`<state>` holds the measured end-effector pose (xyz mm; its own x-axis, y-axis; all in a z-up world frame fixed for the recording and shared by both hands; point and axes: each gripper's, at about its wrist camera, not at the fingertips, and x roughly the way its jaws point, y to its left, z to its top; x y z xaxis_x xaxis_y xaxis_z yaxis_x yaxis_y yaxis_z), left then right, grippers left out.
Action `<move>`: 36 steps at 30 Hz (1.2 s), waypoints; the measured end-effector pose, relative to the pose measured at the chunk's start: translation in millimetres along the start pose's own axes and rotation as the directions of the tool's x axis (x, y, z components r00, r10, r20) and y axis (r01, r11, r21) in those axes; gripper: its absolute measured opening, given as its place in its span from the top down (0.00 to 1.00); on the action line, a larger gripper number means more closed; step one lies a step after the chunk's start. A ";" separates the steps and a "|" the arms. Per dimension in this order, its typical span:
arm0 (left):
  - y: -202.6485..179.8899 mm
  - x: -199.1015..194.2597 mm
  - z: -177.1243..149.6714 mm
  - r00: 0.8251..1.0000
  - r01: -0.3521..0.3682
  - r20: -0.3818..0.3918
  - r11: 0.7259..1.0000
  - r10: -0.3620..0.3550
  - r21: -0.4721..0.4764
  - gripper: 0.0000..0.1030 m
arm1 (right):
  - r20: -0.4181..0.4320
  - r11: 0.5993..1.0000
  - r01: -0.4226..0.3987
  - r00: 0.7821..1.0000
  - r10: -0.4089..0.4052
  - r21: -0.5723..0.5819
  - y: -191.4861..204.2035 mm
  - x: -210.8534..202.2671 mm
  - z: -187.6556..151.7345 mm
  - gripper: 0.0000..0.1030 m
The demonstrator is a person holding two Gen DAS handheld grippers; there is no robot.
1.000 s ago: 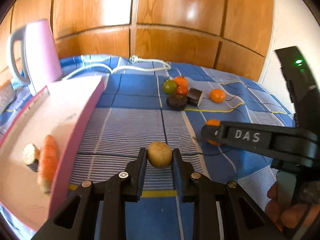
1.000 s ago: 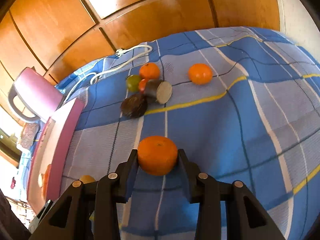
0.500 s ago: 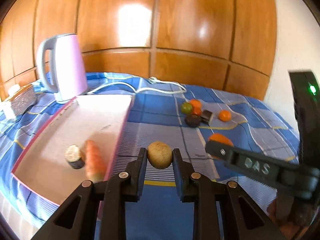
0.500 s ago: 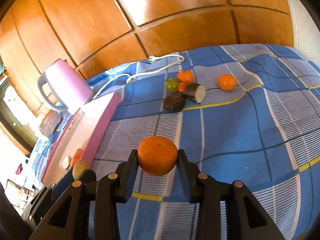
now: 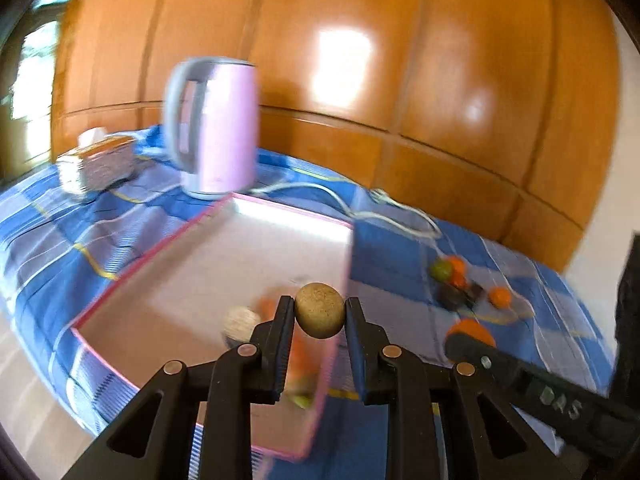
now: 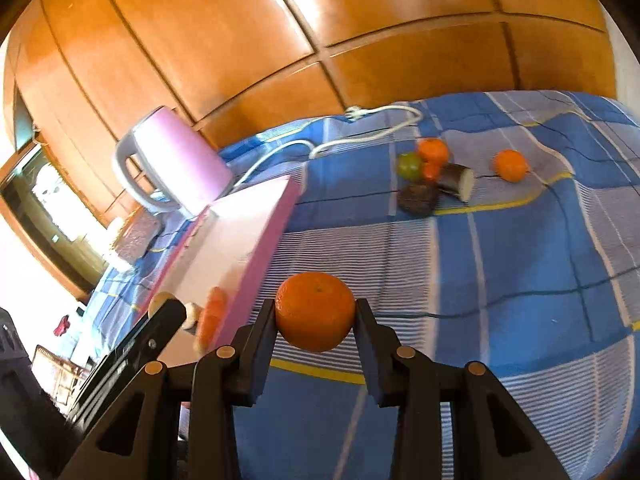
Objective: Organize fruits
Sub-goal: 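Carry the tan fruit and mandarin into the pink tray and open both grippers, then lift both grippers away from the tray toward the remaining produce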
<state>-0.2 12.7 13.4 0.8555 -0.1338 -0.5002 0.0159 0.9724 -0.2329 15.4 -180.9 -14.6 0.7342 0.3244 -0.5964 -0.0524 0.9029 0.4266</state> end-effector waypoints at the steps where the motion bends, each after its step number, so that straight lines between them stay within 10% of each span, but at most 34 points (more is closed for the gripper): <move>1: 7.6 0.7 2.2 1.000 -0.011 0.000 1.000 0.011 -0.029 0.75 | -0.004 1.000 -0.010 1.000 0.010 -0.008 4.7 1.9 0.8 0.63; 14: 70.3 21.5 9.8 0.985 -0.171 -0.046 0.945 0.165 -0.279 0.73 | -0.070 0.982 -0.169 0.984 0.163 -0.082 66.0 38.3 15.6 0.61; 18: 72.0 26.3 9.4 0.981 -0.192 -0.056 0.939 0.184 -0.287 0.53 | -0.102 0.981 -0.187 0.978 0.181 -0.052 72.9 52.7 16.3 0.57; 36: 58.5 25.1 7.9 0.981 -0.196 -0.045 0.957 0.191 -0.215 0.50 | -0.096 0.987 -0.160 0.983 0.158 -0.016 54.8 39.0 14.4 0.50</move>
<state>26.3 67.7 -6.2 0.8185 0.0460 -0.5727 -0.2643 0.9152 -0.3042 51.0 -122.9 -4.7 0.6480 0.4885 -0.5843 -0.1803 0.8438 0.5055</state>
